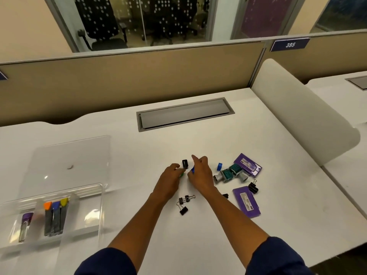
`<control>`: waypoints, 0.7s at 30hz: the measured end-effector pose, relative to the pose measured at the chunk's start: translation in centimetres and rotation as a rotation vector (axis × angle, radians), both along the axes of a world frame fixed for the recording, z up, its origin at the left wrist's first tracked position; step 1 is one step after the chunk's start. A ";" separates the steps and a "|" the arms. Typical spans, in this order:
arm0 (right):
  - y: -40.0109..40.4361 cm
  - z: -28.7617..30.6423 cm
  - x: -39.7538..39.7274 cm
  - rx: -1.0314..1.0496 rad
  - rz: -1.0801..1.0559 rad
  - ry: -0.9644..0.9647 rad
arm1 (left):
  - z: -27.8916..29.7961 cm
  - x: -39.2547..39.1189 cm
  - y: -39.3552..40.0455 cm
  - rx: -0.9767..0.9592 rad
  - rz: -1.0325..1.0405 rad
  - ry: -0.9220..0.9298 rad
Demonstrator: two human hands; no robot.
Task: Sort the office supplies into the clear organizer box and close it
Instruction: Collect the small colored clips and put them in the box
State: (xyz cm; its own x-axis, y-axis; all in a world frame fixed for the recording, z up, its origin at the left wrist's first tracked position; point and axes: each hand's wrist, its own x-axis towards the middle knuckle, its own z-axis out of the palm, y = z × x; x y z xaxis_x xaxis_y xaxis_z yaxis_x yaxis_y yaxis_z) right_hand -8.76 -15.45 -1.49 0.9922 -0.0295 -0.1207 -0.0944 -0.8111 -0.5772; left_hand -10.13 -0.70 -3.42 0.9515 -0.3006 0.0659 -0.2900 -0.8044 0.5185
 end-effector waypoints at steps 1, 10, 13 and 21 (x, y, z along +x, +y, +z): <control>0.0 0.1 0.5 -0.022 0.031 0.019 | -0.1 0.0 -0.1 0.002 -0.013 0.022; 1.1 -0.4 1.9 -0.141 0.166 0.065 | -0.2 -0.5 0.2 -0.048 0.134 0.131; 0.8 -0.4 1.6 -0.128 0.166 0.029 | 0.3 -0.4 0.9 -0.181 0.203 0.038; -0.5 2.3 -0.8 0.374 -0.028 0.002 | 3.5 -0.6 -0.5 -1.308 0.697 0.841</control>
State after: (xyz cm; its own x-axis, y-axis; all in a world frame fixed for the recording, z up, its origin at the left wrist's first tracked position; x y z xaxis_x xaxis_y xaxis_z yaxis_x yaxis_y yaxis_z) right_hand -9.55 -15.99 0.78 0.9914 -0.0101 -0.1303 -0.1150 -0.5416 -0.8327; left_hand -10.75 -1.17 0.08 0.7681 -0.0001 -0.6403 0.5856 0.4046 0.7024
